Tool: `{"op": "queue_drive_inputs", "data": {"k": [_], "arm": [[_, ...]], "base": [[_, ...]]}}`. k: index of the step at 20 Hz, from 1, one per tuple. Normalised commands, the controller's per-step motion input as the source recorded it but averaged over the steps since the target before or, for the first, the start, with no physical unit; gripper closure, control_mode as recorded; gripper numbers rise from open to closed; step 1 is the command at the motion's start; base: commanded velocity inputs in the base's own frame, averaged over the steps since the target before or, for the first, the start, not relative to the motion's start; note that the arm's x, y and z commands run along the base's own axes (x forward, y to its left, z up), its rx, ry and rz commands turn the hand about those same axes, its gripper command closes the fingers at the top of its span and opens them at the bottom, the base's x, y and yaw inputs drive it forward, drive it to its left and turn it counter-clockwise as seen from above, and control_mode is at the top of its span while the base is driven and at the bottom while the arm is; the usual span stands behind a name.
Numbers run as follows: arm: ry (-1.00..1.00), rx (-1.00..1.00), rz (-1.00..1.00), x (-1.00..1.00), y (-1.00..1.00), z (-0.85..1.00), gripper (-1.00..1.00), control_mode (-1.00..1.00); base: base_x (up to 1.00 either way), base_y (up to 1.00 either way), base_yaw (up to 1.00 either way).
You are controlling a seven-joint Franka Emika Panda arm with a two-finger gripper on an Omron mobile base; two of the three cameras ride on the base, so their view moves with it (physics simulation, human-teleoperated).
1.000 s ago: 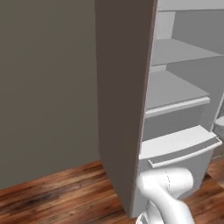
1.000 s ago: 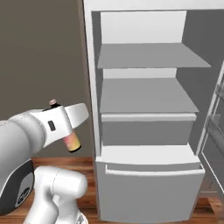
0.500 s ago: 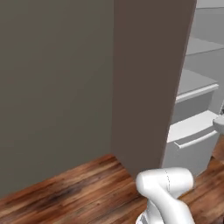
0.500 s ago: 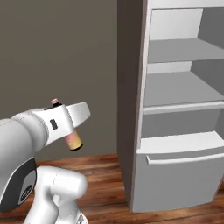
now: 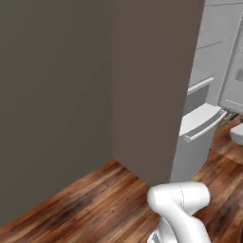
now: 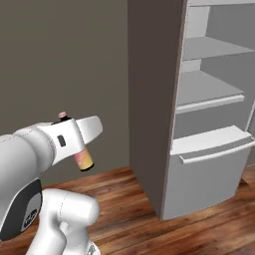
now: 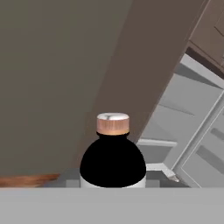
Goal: Open the fridge, grab two sodas, and place both sodas inside the bowl with ice on the dining counter.
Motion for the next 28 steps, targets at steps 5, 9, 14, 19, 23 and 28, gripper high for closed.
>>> {"op": "queue_drive_inputs", "data": {"k": [5, 9, 14, 19, 23, 28], "arm": [[0.0, 0.0, 0.0, 0.0, 0.0, 0.0, 1.0, 1.0], [0.0, 0.0, 0.0, 0.0, 0.0, 0.0, 1.0, 1.0], [0.0, 0.0, 0.0, 0.0, 0.0, 0.0, 1.0, 1.0], [0.0, 0.0, 0.0, 0.0, 0.0, 0.0, 1.0, 1.0], [0.0, 0.0, 0.0, 0.0, 0.0, 0.0, 1.0, 1.0], [0.0, 0.0, 0.0, 0.0, 0.0, 0.0, 1.0, 1.0]], "base": [[-0.64, 0.46, -0.45], [-0.67, 0.44, -0.46], [-0.76, 0.18, -0.49], [-0.6, -0.17, -0.48], [-0.37, -0.69, -0.37], [-0.11, -0.93, -0.29]]}}
